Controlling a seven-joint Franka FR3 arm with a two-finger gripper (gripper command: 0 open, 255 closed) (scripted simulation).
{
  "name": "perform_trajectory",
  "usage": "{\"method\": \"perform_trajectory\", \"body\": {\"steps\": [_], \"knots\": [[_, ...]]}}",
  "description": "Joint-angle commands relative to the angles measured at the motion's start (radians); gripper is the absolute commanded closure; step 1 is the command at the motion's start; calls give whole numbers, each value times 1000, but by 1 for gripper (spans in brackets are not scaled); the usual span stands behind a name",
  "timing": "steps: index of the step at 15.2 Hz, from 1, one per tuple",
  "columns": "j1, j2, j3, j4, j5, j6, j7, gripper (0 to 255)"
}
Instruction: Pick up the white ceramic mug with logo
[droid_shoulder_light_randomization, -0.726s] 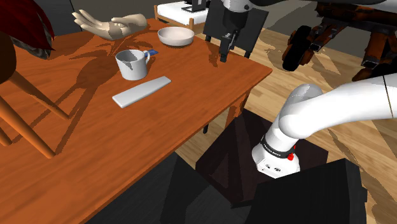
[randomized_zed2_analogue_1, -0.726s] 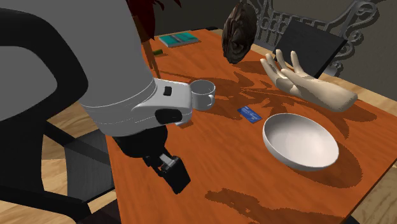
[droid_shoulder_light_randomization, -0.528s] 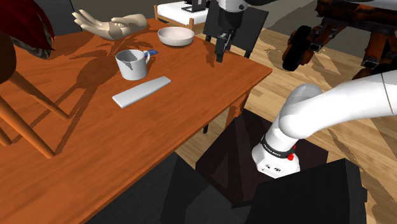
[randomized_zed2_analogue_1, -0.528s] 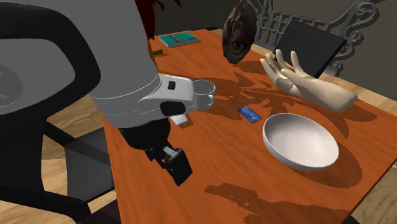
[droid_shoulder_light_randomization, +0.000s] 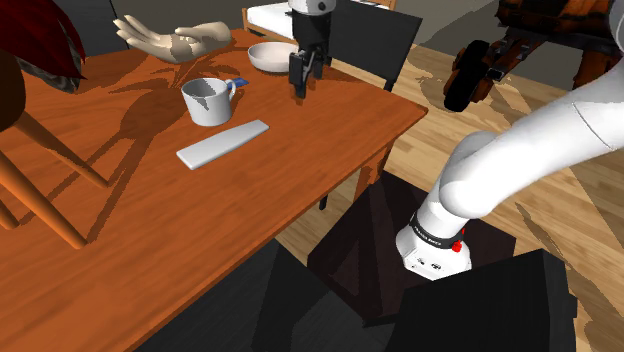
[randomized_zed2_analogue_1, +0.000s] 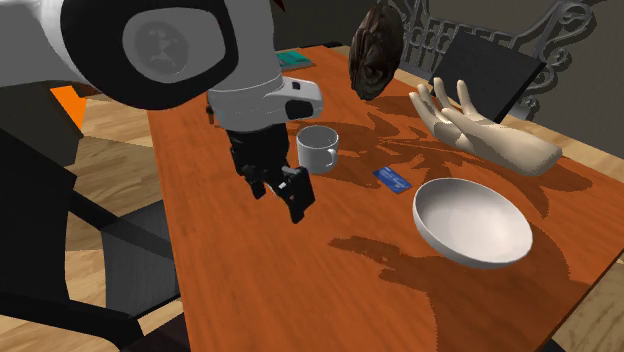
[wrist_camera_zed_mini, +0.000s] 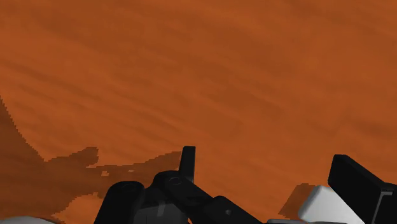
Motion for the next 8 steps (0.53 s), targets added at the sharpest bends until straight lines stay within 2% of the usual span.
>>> {"method": "perform_trajectory", "body": {"steps": [1, 8], "knots": [[2, 76, 23, 69, 2, 1, 25, 0], [20, 345, 106, 336, -21, -24, 130, 0]]}}
